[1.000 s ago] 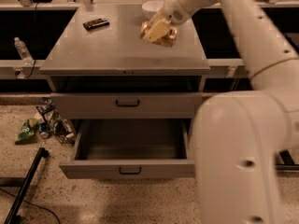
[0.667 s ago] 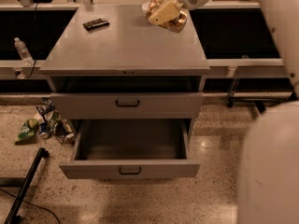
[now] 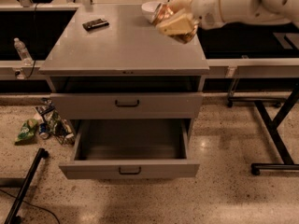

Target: Place orange can into middle drawer

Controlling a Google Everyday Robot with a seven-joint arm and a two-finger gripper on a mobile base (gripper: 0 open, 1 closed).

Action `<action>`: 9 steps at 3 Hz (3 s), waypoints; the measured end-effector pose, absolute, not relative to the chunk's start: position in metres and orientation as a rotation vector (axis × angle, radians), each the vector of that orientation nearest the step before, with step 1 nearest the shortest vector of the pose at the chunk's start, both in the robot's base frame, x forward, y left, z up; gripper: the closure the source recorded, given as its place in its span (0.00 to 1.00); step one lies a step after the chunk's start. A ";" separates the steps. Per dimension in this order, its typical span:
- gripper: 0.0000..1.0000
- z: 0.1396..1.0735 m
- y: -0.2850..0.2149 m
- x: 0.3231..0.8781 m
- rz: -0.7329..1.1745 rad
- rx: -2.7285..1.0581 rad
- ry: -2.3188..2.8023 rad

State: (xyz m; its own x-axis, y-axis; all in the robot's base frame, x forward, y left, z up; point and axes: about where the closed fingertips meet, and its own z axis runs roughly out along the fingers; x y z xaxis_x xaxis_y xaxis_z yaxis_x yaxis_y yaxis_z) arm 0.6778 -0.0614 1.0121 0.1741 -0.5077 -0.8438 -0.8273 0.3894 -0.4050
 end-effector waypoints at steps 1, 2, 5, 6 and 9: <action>1.00 0.922 -0.015 0.632 0.459 -1.368 1.487; 1.00 0.839 0.016 0.602 0.560 -1.461 1.557; 1.00 0.726 0.020 0.599 0.606 -1.383 1.666; 1.00 0.658 0.008 0.601 0.614 -1.365 1.682; 1.00 0.551 -0.001 0.642 0.640 -1.421 1.717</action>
Offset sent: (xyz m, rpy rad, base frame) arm -0.1139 0.1077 -0.2700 -0.1277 0.3452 0.2667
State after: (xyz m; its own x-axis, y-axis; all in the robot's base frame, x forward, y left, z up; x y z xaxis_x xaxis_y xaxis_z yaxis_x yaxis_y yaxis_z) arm 0.6422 -0.0008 0.5508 -0.0492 -0.5602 -0.8269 -0.9647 0.2412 -0.1060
